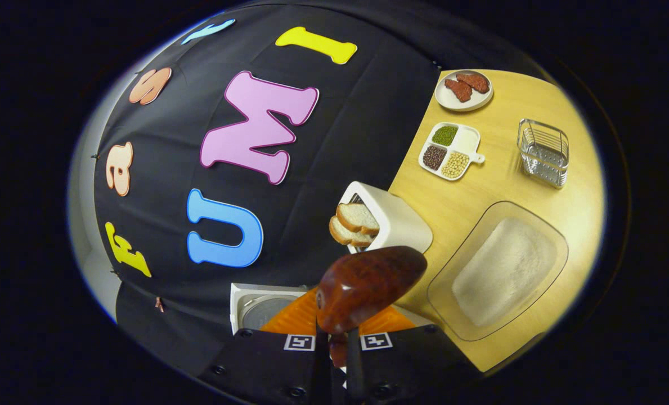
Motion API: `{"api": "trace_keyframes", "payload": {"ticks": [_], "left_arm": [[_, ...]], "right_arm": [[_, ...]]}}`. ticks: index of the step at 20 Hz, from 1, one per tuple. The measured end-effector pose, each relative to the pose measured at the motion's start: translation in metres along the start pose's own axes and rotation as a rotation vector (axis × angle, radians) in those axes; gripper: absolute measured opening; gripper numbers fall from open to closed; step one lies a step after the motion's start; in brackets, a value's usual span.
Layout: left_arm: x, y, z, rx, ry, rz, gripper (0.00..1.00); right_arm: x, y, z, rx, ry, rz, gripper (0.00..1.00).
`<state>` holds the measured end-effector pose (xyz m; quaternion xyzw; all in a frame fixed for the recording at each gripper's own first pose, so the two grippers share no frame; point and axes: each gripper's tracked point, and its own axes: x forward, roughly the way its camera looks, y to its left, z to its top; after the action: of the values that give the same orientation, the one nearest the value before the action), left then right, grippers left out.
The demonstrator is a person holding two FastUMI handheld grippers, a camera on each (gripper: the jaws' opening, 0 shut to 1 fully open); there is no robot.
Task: Close the left gripper, press the button to open the rice cooker; take a wooden spoon from the chopstick holder with the right hand, scoop a spoonful of rice and pour it into the rice cooker, then put the wooden spoon back into the chopstick holder.
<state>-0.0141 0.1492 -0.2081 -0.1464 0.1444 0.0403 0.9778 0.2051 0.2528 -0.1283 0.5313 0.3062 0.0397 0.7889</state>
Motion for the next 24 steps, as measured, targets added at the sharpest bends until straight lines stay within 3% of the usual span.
{"api": "trace_keyframes", "payload": {"ticks": [10,13,18,24], "left_arm": [[-0.015,0.044,-0.007,-0.082,-0.009,0.085,0.96],[-0.017,0.05,-0.001,-0.15,-0.02,0.092,0.96],[-0.016,0.063,0.002,-0.152,-0.028,0.117,0.96],[-0.02,0.069,0.009,-0.194,-0.044,0.134,0.96]], "right_arm": [[0.054,0.058,-0.082,-0.109,0.062,0.055,0.14],[0.075,0.07,-0.105,-0.16,0.068,0.071,0.14],[0.104,0.077,-0.124,-0.416,0.005,0.055,0.14],[0.131,0.084,-0.14,-0.734,-0.056,0.105,0.14]]}}
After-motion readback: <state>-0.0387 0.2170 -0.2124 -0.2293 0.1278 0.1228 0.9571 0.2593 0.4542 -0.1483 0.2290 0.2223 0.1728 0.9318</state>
